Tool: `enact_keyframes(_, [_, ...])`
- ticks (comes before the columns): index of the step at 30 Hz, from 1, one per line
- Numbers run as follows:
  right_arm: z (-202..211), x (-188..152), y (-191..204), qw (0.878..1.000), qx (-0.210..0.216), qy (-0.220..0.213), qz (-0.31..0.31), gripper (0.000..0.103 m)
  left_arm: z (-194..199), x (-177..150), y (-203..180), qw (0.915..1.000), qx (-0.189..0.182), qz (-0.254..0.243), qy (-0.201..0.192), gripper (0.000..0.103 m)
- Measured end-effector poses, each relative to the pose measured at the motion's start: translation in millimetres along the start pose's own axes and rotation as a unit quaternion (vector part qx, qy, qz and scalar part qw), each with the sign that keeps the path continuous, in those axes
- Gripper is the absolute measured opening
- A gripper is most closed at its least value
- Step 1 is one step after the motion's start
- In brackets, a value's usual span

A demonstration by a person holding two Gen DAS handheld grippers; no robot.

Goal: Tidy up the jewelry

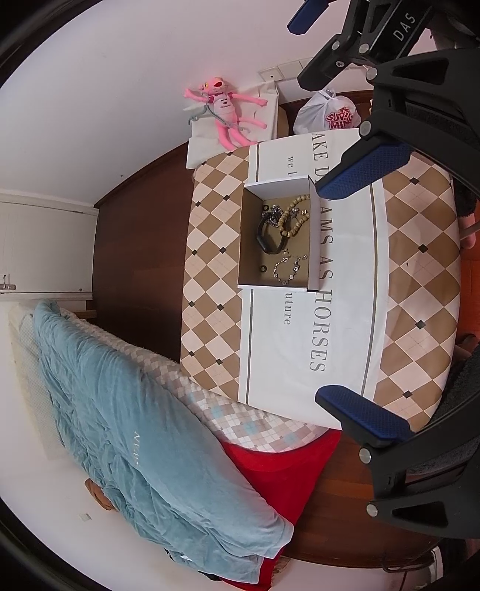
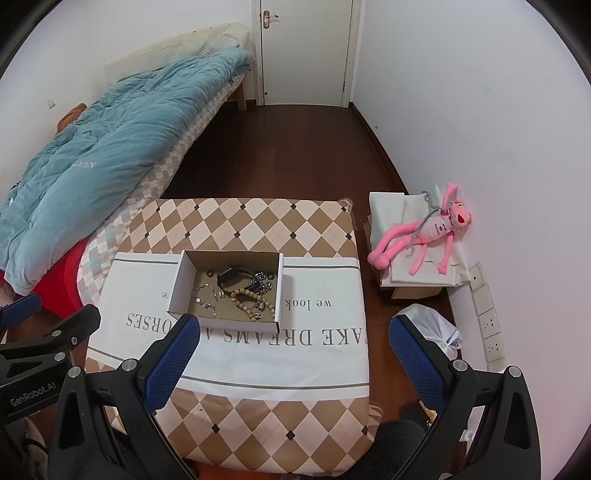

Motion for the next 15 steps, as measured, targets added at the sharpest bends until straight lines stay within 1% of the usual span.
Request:
enact_keyframes(5, [-1.0,0.5,0.2,1.0,0.007,0.003,-0.004,0.103,1.7,0.0,-1.8,1.0,-0.003,-0.001,0.001,0.103])
enact_keyframes(15, [-0.5,0.8,0.9,1.0,0.007,0.002,0.0,0.103,3.3,-0.1,-5.2,0.9999,-0.01,-0.004,0.002,0.103])
Point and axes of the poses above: each gripper's, at about its wrist camera, not at the fingertips, and z roughly against the way its jaws point, y to its left, x to its top, the point moved 10 cm from there along -z, roughly the way its jaws point, and after that the axes turned 12 degrees about z, right-handed, at the moved point
